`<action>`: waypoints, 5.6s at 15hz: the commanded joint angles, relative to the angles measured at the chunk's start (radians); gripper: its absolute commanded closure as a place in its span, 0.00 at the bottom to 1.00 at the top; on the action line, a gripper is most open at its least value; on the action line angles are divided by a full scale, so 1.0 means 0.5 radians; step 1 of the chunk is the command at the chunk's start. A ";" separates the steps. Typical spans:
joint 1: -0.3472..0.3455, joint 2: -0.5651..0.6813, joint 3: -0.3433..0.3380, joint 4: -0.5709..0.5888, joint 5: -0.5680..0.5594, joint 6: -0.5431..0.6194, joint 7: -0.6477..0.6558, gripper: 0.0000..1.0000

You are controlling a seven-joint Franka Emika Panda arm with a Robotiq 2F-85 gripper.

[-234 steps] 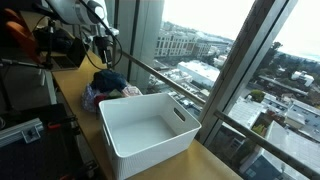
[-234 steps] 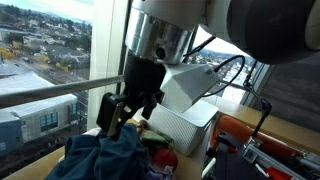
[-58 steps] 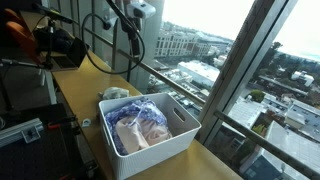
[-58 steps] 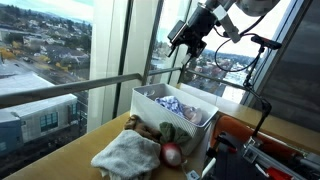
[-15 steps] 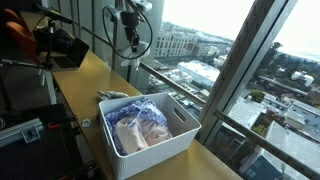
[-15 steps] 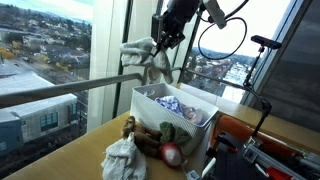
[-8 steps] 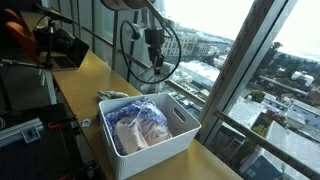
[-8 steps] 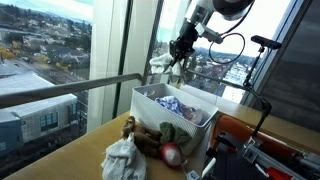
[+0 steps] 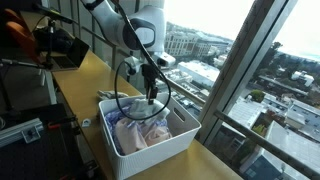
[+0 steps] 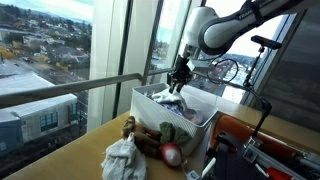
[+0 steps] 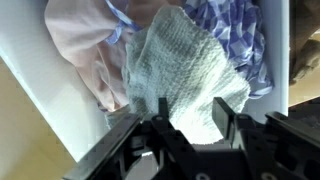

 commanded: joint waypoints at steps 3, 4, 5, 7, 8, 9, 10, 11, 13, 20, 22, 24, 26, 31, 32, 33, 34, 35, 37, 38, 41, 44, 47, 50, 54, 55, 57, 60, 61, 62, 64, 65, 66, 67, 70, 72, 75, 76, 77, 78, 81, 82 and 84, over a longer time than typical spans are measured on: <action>0.118 -0.338 0.020 -0.057 -0.027 0.000 0.085 0.04; 0.146 -0.381 0.043 -0.051 -0.043 0.003 0.107 0.01; 0.187 -0.400 0.075 -0.041 -0.087 0.015 0.156 0.00; 0.252 -0.405 0.151 -0.036 -0.169 0.052 0.244 0.00; 0.278 -0.402 0.188 -0.029 -0.203 0.049 0.274 0.00; 0.310 -0.372 0.223 -0.038 -0.253 0.073 0.329 0.00; 0.339 -0.343 0.253 -0.040 -0.297 0.082 0.370 0.00; 0.368 -0.308 0.278 -0.052 -0.339 0.104 0.415 0.00; 0.434 -0.201 0.302 -0.062 -0.469 0.146 0.523 0.00; 0.680 0.347 0.197 0.070 -0.781 0.257 0.791 0.00; 0.738 0.515 0.148 0.146 -0.778 0.277 0.791 0.00; 0.783 0.682 0.090 0.246 -0.754 0.298 0.762 0.00; 0.810 0.846 0.027 0.358 -0.727 0.319 0.728 0.00; 0.797 1.175 -0.036 0.592 -0.615 0.320 0.638 0.00; 0.798 1.214 -0.040 0.626 -0.593 0.317 0.629 0.00; 0.783 1.220 -0.024 0.640 -0.547 0.306 0.595 0.00; 0.770 1.212 -0.016 0.643 -0.503 0.293 0.564 0.00; 0.750 1.203 -0.005 0.640 -0.452 0.284 0.522 0.00; 0.709 1.161 0.017 0.621 -0.336 0.264 0.431 0.26; 0.690 1.133 0.027 0.605 -0.279 0.259 0.383 0.29; 0.670 1.050 0.041 0.553 -0.135 0.241 0.298 0.47; 0.688 0.972 0.047 0.494 -0.046 0.219 0.265 0.69; 0.721 0.872 0.043 0.416 -0.027 0.209 0.279 0.91; 0.769 0.737 0.051 0.300 -0.041 0.214 0.301 1.00; 0.884 0.497 0.075 0.135 -0.103 0.208 0.330 1.00; 0.916 0.419 0.084 0.097 -0.122 0.203 0.335 1.00; 0.965 0.235 0.095 0.045 -0.166 0.175 0.339 1.00; 0.936 -0.001 0.102 0.056 -0.248 0.115 0.323 1.00; 0.901 -0.076 0.105 0.071 -0.278 0.091 0.319 1.00; 0.855 -0.148 0.107 0.081 -0.305 0.069 0.315 1.00; 0.726 -0.259 0.112 0.116 -0.315 0.025 0.293 1.00; 0.654 -0.308 0.110 0.135 -0.311 0.003 0.280 1.00; 0.572 -0.347 0.106 0.154 -0.288 -0.013 0.257 1.00; 0.491 -0.381 0.100 0.173 -0.262 -0.027 0.219 1.00; 0.250 -0.449 0.056 0.236 -0.186 -0.044 0.090 1.00; 0.106 -0.458 0.019 0.300 -0.098 -0.056 -0.027 1.00; -0.045 -0.446 -0.024 0.383 -0.011 -0.062 -0.123 1.00; -0.082 -0.447 -0.036 0.397 0.010 -0.057 -0.142 1.00; -0.108 -0.445 -0.041 0.417 0.027 -0.065 -0.159 1.00; -0.126 -0.453 -0.043 0.416 0.025 -0.062 -0.157 1.00; -0.130 -0.491 -0.021 0.325 -0.002 -0.024 -0.120 1.00; -0.118 -0.492 -0.011 0.278 -0.012 -0.007 -0.105 1.00; -0.087 -0.480 0.013 0.143 -0.050 0.040 -0.056 1.00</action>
